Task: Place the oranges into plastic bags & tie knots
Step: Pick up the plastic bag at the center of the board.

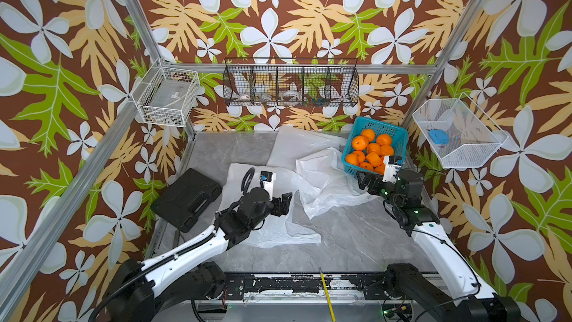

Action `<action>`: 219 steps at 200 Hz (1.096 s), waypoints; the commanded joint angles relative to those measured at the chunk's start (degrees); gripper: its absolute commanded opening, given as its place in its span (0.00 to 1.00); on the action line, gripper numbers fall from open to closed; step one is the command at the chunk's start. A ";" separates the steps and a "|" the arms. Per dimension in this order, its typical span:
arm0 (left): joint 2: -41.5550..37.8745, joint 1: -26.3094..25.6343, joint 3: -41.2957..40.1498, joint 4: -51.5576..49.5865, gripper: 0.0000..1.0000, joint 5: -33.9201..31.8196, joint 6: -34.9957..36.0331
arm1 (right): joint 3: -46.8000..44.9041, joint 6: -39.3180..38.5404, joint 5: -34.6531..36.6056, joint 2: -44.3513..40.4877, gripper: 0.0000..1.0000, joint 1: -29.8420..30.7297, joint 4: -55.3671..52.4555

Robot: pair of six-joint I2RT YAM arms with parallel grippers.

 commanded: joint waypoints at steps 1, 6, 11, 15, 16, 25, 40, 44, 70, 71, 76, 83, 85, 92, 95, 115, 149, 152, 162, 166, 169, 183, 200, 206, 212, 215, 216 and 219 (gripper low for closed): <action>8.32 -1.83 3.98 -5.42 0.79 -3.35 -0.58 | 1.34 1.06 -1.40 1.88 0.99 0.05 -0.37; 10.45 -2.19 5.14 -6.49 0.78 -4.07 -0.69 | 1.52 1.06 -1.28 2.15 0.99 0.01 -0.37; 12.47 -2.70 6.24 -7.69 0.78 -5.00 -0.57 | 1.68 0.98 -1.18 2.39 0.99 0.04 -0.37; 14.00 -2.99 7.17 -8.80 0.78 -6.04 -0.40 | 1.80 0.93 -1.04 2.63 0.99 0.04 -0.37; 14.40 -3.18 7.43 -9.11 0.78 -6.37 -0.37 | 1.80 0.87 -1.02 2.62 0.99 0.02 -0.37; 17.64 -4.18 9.48 -11.56 0.79 -9.09 -0.18 | 1.97 0.75 -0.81 2.86 0.99 0.03 -0.37; 22.45 -5.18 12.52 -15.40 0.81 -12.20 0.54 | 2.18 0.48 -0.89 3.42 0.99 0.05 -0.37; 23.44 -5.34 13.08 -16.10 0.82 -12.86 0.62 | 2.19 0.44 -0.95 3.56 0.99 0.05 -0.37; 28.45 -5.91 15.92 -19.63 0.84 -16.77 0.63 | 2.07 -0.07 -1.33 4.20 0.99 0.09 -0.37; 28.62 -5.87 16.02 -19.76 0.84 -16.88 0.67 | 2.02 -0.07 -1.38 4.20 0.99 0.05 -0.37; 29.40 -5.97 16.46 -20.33 0.84 -17.64 0.72 | 1.99 -0.14 -1.35 4.25 0.99 0.08 -0.37; 30.47 -6.05 17.06 -21.31 0.84 -18.73 0.72 | 1.80 -0.25 -1.32 4.21 0.99 0.04 -0.37; 30.81 -6.15 17.28 -21.47 0.85 -19.05 0.72 | 1.84 -0.25 -1.28 4.20 0.99 0.08 -0.37; 31.78 -6.26 17.93 -22.39 0.85 -20.06 0.72 | 1.71 -0.51 -1.22 4.20 0.99 0.08 -0.37; 32.30 -6.30 18.29 -22.88 0.85 -20.52 0.72 | 1.68 -0.53 -1.25 4.20 0.99 0.02 -0.36; 34.41 -6.56 19.28 -24.75 0.85 -23.65 0.63 | 1.60 -0.95 -0.91 4.20 0.99 0.03 -0.37; 36.23 -6.75 19.74 -25.26 0.78 -27.98 0.10 | 1.79 -1.44 -1.83 4.98 0.99 0.06 -0.48; 36.33 -6.79 19.74 -25.29 0.77 -28.36 0.10 | 1.84 -1.48 -1.93 5.05 0.99 0.02 -0.52; 36.60 -6.72 19.81 -25.25 0.73 -29.81 0.10 | 1.97 -1.57 -1.96 5.16 0.99 0.05 -0.60; 36.74 -6.74 19.84 -25.25 0.71 -30.20 0.22 | 1.90 -1.62 -1.96 5.17 0.99 0.07 -0.62; 36.83 -6.78 19.89 -25.25 0.69 -30.46 0.34 | 1.96 -1.66 -1.96 5.24 0.99 0.08 -0.62; 37.14 -6.81 20.07 -25.34 0.61 -31.72 0.54 | 2.06 -1.75 -2.03 5.34 0.99 0.04 -0.65; 37.18 -6.80 20.01 -25.34 0.44 -33.06 0.65 | 2.06 -1.75 -2.21 5.39 0.99 0.04 -0.72; 37.02 -6.80 19.93 -25.39 0.36 -33.61 0.67 | 2.13 -1.83 -2.29 5.43 0.99 0.08 -0.72; 36.71 -6.74 19.79 -25.42 0.30 -34.05 0.63 | 2.19 -1.93 -2.32 5.47 0.99 0.00 -0.80; 36.60 -6.76 19.73 -25.40 0.27 -34.42 0.63 | 2.27 -2.01 -2.46 5.52 0.99 0.02 -0.88; 36.56 -6.78 19.68 -25.41 0.25 -34.54 0.59 | 2.30 -2.06 -2.52 5.52 0.99 0.01 -0.93; 36.34 -6.80 19.60 -25.41 0.22 -34.97 0.50 | 2.35 -2.14 -2.65 5.56 0.99 0.00 -1.04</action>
